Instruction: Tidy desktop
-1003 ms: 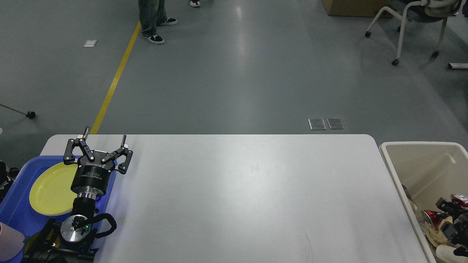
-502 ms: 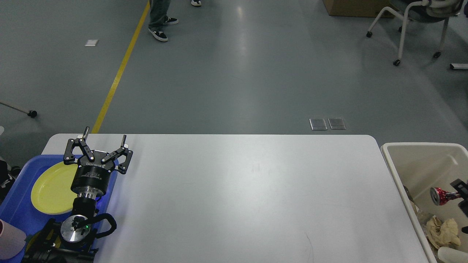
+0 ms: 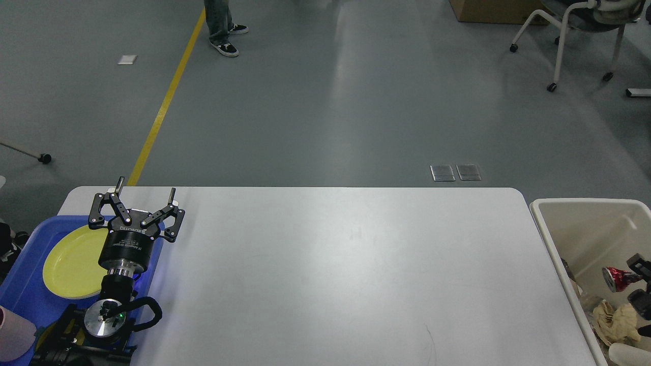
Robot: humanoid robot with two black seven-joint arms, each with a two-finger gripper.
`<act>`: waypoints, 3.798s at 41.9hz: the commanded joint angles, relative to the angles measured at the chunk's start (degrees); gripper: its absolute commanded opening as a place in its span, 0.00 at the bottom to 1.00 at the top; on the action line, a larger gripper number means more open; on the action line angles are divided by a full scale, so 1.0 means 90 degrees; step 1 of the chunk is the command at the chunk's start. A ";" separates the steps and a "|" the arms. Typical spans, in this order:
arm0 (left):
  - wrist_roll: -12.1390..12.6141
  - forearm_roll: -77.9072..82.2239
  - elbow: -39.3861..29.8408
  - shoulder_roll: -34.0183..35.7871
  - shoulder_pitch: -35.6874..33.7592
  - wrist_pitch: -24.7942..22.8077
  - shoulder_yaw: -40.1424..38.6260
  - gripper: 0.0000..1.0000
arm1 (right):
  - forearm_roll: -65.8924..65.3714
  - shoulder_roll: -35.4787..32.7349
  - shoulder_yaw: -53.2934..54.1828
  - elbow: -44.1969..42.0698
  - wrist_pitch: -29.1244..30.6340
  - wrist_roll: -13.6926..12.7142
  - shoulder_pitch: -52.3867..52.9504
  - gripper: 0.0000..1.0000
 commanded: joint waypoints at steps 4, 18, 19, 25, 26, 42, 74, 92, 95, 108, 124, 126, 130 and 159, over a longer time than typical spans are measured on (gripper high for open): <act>0.0000 0.0000 -0.0002 0.0001 -0.0001 0.0000 0.0000 0.96 | 0.0207 -0.0578 0.1259 0.0057 0.0433 -0.0047 0.0338 1.00; 0.0000 0.0000 0.0008 0.0001 -0.0001 0.0000 0.0000 0.96 | 0.0011 -0.0196 0.0214 0.0038 -0.0719 -0.0037 0.0210 1.00; 0.0000 0.0000 -0.0001 0.0001 -0.0001 0.0000 0.0000 0.96 | 0.0002 -0.0333 0.0185 0.0057 -0.0671 -0.0037 0.0269 1.00; 0.0000 0.0000 -0.0002 0.0001 -0.0001 0.0000 0.0000 0.96 | -0.0477 0.0046 -0.0858 0.0331 -0.0387 -0.0018 0.0026 1.00; 0.0000 0.0000 -0.0002 0.0001 -0.0001 0.0000 0.0000 0.96 | -0.0506 0.0095 -0.0956 0.0321 -0.0416 -0.0008 -0.0033 1.00; 0.0000 0.0000 -0.0002 0.0001 -0.0001 0.0000 0.0000 0.96 | -0.0350 0.0056 -0.0733 0.0526 -0.0358 0.0011 0.0182 1.00; 0.0000 0.0000 0.0008 0.0001 -0.0001 0.0000 0.0000 0.96 | -0.1042 0.0573 -0.1093 0.0332 -0.0317 -0.0086 -0.0404 1.00; 0.0000 0.0000 -0.0002 0.0001 -0.0001 0.0000 0.0000 0.96 | -0.0721 0.0320 -0.1524 0.0282 -0.0308 -0.0067 -0.0248 1.00; 0.0000 0.0000 -0.0002 0.0001 -0.0001 0.0000 0.0000 0.96 | -0.0246 0.0136 -0.0971 0.0223 -0.0358 -0.0076 0.0334 1.00; 0.0000 0.0000 -0.0002 0.0001 -0.0001 0.0000 0.0000 0.96 | -0.0789 0.0329 -0.1445 0.0488 -0.0347 -0.0096 -0.0160 1.00; 0.0000 0.0000 -0.0001 0.0001 -0.0001 0.0000 0.0000 0.96 | -0.0692 -0.0041 -0.1279 0.0507 -0.0299 -0.0086 0.0123 1.00; 0.0000 0.0000 -0.0002 0.0001 -0.0001 0.0000 0.0000 0.96 | -0.0546 -0.0070 -0.1134 0.0487 -0.0338 -0.0086 0.0239 1.00; 0.0000 0.0000 -0.0002 0.0001 -0.0001 0.0000 0.0000 0.96 | -0.0272 -0.0178 -0.0724 0.0497 -0.0289 -0.0086 0.0396 1.00; 0.0000 0.0000 0.0008 0.0001 -0.0001 0.0000 0.0000 0.96 | -0.0262 -0.0315 -0.0616 0.0507 -0.0280 -0.0076 0.0377 1.00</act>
